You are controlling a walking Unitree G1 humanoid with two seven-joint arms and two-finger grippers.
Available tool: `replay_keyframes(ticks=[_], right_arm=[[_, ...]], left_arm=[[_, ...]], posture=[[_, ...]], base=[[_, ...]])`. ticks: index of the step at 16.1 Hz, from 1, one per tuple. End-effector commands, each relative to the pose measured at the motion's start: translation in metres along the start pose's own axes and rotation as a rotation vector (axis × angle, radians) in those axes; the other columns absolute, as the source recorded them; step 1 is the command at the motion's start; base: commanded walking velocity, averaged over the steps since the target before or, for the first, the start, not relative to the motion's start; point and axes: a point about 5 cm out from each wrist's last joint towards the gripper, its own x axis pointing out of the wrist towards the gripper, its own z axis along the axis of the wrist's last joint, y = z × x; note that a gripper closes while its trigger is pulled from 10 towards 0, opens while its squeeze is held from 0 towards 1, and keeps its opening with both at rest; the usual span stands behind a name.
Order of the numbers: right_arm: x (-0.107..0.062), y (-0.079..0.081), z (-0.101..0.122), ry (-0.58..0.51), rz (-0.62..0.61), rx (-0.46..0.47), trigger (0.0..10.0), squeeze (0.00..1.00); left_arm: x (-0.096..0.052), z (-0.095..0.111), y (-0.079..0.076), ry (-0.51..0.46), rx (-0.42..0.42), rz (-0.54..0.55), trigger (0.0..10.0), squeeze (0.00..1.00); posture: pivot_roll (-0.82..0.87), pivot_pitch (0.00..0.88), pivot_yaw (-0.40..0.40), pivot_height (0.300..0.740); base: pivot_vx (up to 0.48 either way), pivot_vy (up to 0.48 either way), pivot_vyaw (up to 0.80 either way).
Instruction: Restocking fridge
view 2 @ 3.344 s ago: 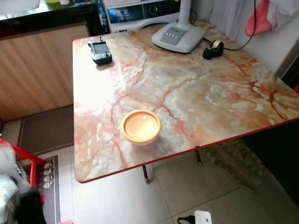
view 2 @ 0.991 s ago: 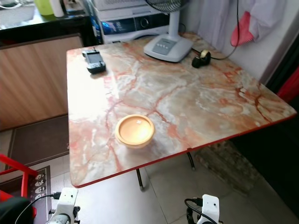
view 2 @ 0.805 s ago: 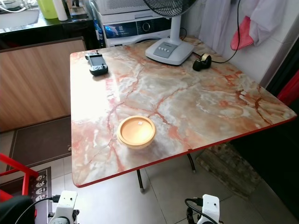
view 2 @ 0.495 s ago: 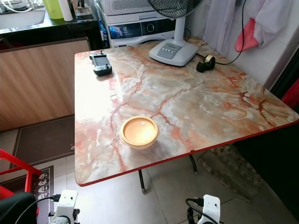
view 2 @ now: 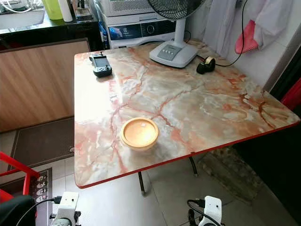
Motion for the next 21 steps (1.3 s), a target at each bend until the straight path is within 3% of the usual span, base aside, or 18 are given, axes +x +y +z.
replay_keyframes(ticks=[1, 13, 21], right_arm=[[0.000, -0.002, 0.002, 0.005, -0.002, 0.002, 10.0, 0.00], [0.001, -0.002, 0.004, 0.013, 0.006, -0.017, 10.0, 0.00], [0.001, -0.003, 0.007, 0.008, 0.001, -0.021, 10.0, 0.00]], left_arm=[[0.000, 0.000, 0.000, 0.006, -0.009, 0.010, 10.0, 0.00], [0.000, -0.007, 0.010, 0.037, -0.022, 0.026, 10.0, 0.00], [-0.003, -0.020, 0.002, 0.091, -0.001, 0.014, 10.0, 0.00]], posture=[[0.08, 0.015, -0.041, 0.740], [0.09, 0.001, -0.044, 0.740], [0.09, 0.015, -0.056, 0.740]], base=[[-0.266, 0.000, 0.00], [-0.289, 0.000, 0.00], [-0.210, 0.000, 0.00]])
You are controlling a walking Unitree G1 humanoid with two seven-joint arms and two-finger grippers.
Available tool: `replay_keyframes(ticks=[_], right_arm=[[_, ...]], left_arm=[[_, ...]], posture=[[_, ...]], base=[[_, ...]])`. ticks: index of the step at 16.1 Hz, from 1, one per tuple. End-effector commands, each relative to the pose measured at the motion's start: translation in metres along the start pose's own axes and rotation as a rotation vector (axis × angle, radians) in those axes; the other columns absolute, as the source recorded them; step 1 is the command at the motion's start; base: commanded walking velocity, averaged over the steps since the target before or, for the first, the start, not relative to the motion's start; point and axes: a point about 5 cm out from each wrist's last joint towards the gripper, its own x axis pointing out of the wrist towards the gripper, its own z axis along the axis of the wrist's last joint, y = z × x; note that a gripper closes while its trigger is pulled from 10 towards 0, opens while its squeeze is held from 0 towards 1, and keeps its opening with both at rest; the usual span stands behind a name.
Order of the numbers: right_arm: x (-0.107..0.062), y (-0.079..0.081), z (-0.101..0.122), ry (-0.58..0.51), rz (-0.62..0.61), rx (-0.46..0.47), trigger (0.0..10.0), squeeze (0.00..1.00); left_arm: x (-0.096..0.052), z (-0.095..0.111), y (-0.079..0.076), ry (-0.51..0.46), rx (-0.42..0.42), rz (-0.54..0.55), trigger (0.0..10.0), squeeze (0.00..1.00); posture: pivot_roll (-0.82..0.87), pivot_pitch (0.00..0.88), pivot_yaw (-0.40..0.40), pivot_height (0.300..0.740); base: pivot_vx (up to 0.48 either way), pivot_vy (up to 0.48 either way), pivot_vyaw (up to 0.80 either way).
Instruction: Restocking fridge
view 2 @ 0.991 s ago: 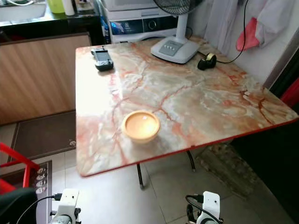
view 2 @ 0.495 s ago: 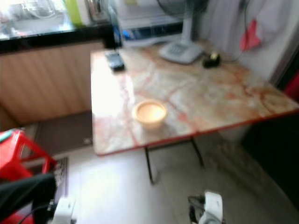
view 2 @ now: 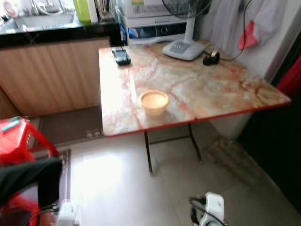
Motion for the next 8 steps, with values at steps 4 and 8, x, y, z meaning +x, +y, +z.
replay_keyframes(ticks=[4, 8], right_arm=[[0.0007, 0.0002, 0.0035, -0.002, -0.005, -0.006, 10.0, 0.00], [0.0009, 0.0010, 0.0030, 0.016, 0.002, -0.025, 10.0, 0.00]], left_arm=[[0.0002, -0.0037, 0.0050, 0.025, -0.018, 0.011, 10.0, 0.00], [0.0005, -0.0048, 0.0078, 0.033, -0.004, 0.010, 10.0, 0.00]], posture=[[0.09, 0.021, -0.055, 0.740], [0.09, 0.024, -0.052, 0.740]], base=[[0.000, 0.000, 0.00], [0.000, 0.000, -0.73]])
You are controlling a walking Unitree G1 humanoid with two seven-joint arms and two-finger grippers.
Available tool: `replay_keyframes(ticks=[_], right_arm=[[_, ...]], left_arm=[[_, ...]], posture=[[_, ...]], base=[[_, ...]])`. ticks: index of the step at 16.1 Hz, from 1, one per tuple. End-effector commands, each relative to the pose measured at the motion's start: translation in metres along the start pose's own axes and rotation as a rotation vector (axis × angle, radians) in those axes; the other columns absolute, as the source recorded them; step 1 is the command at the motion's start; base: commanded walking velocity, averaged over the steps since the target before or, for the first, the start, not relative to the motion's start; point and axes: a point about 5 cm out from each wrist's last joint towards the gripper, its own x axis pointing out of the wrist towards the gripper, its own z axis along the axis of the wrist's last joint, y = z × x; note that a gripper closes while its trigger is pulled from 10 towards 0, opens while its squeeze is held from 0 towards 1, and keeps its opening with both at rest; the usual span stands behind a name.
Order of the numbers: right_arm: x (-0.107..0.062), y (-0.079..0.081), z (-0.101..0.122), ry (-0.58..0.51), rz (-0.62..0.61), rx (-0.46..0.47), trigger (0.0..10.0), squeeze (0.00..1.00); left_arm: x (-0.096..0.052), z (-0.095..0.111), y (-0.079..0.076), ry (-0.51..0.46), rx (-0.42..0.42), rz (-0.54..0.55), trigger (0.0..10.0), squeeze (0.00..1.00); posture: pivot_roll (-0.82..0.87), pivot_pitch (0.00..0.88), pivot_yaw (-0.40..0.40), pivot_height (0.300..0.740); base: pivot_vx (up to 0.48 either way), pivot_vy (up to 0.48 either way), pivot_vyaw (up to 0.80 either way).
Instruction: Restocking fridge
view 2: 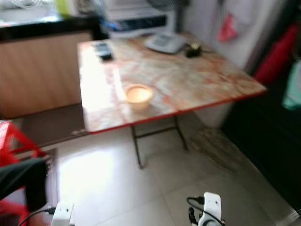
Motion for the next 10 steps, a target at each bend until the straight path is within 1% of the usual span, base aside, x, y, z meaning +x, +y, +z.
replay_keyframes(ticks=[1, 5, 7, 8, 10], right_arm=[[-0.0003, -0.0011, -0.0018, 0.010, -0.004, 0.001, 10.0, 0.00], [-0.0002, -0.0004, -0.0020, 0.016, 0.000, -0.006, 10.0, 0.00], [-0.0002, -0.0005, -0.0029, 0.025, 0.003, -0.013, 10.0, 0.00], [-0.0003, -0.0004, -0.0033, 0.027, 0.003, -0.013, 10.0, 0.00], [-0.0004, -0.0004, -0.0043, 0.031, 0.003, -0.013, 10.0, 0.00]], left_arm=[[0.0000, -0.0010, -0.0004, 0.011, -0.011, -0.007, 10.0, 0.00], [0.0002, -0.0010, 0.0006, 0.012, -0.017, -0.013, 10.0, 0.00], [0.0001, -0.0024, 0.0016, 0.016, 0.006, -0.007, 10.0, 0.00], [0.0001, -0.0027, 0.0019, 0.014, 0.028, -0.010, 10.0, 0.00], [-0.0001, -0.0046, 0.0027, 0.023, 0.017, 0.000, 10.0, 0.00]], posture=[[0.09, 0.024, -0.051, 0.740], [0.09, 0.028, -0.046, 0.740], [0.09, 0.029, -0.046, 0.740], [0.09, 0.025, -0.042, 0.740], [0.09, 0.019, -0.041, 0.740]], base=[[0.000, 0.000, -0.80], [0.000, 0.000, -0.80], [0.000, 0.000, -0.80], [0.000, -0.319, -0.80], [0.000, -0.435, -0.80]])
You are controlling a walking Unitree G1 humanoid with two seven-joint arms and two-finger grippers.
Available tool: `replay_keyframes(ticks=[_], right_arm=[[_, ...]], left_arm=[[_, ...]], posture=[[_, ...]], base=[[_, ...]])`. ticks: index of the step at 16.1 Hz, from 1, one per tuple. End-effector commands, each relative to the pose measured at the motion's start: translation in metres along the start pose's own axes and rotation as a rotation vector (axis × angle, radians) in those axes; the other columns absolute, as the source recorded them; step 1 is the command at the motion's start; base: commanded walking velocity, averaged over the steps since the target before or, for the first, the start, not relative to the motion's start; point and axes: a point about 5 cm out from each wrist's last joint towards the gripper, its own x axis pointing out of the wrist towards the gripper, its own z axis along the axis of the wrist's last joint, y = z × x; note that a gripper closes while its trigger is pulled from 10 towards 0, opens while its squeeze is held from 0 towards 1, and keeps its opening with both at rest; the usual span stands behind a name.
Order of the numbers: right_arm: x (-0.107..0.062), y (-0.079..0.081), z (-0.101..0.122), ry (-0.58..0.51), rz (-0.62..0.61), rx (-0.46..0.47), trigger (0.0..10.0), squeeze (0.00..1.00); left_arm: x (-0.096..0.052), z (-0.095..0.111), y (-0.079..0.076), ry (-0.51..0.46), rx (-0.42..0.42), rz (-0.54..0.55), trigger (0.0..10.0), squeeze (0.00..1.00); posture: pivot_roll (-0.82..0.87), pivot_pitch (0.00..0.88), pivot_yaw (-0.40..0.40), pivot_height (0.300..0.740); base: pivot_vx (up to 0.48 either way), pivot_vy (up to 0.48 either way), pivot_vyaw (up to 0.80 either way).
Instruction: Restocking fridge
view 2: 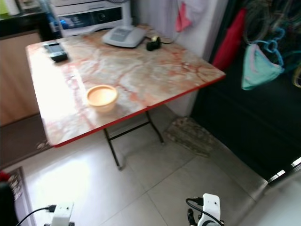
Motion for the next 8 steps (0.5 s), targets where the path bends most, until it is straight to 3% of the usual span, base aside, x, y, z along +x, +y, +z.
replay_keyframes(ticks=[1, 8], right_arm=[[-0.0005, -0.0030, -0.0012, 0.008, -0.008, -0.009, 10.0, 0.00], [-0.0006, 0.0001, -0.0060, 0.028, 0.000, -0.013, 10.0, 0.00]], left_arm=[[-0.0008, -0.0063, -0.0020, 0.029, -0.003, 0.000, 10.0, 0.00], [-0.0008, -0.0079, 0.0001, 0.031, 0.031, -0.005, 10.0, 0.00]], posture=[[0.10, 0.018, -0.041, 0.740], [0.09, 0.000, -0.018, 0.740]], base=[[0.000, 0.000, -0.80], [0.000, 0.000, -0.80]])
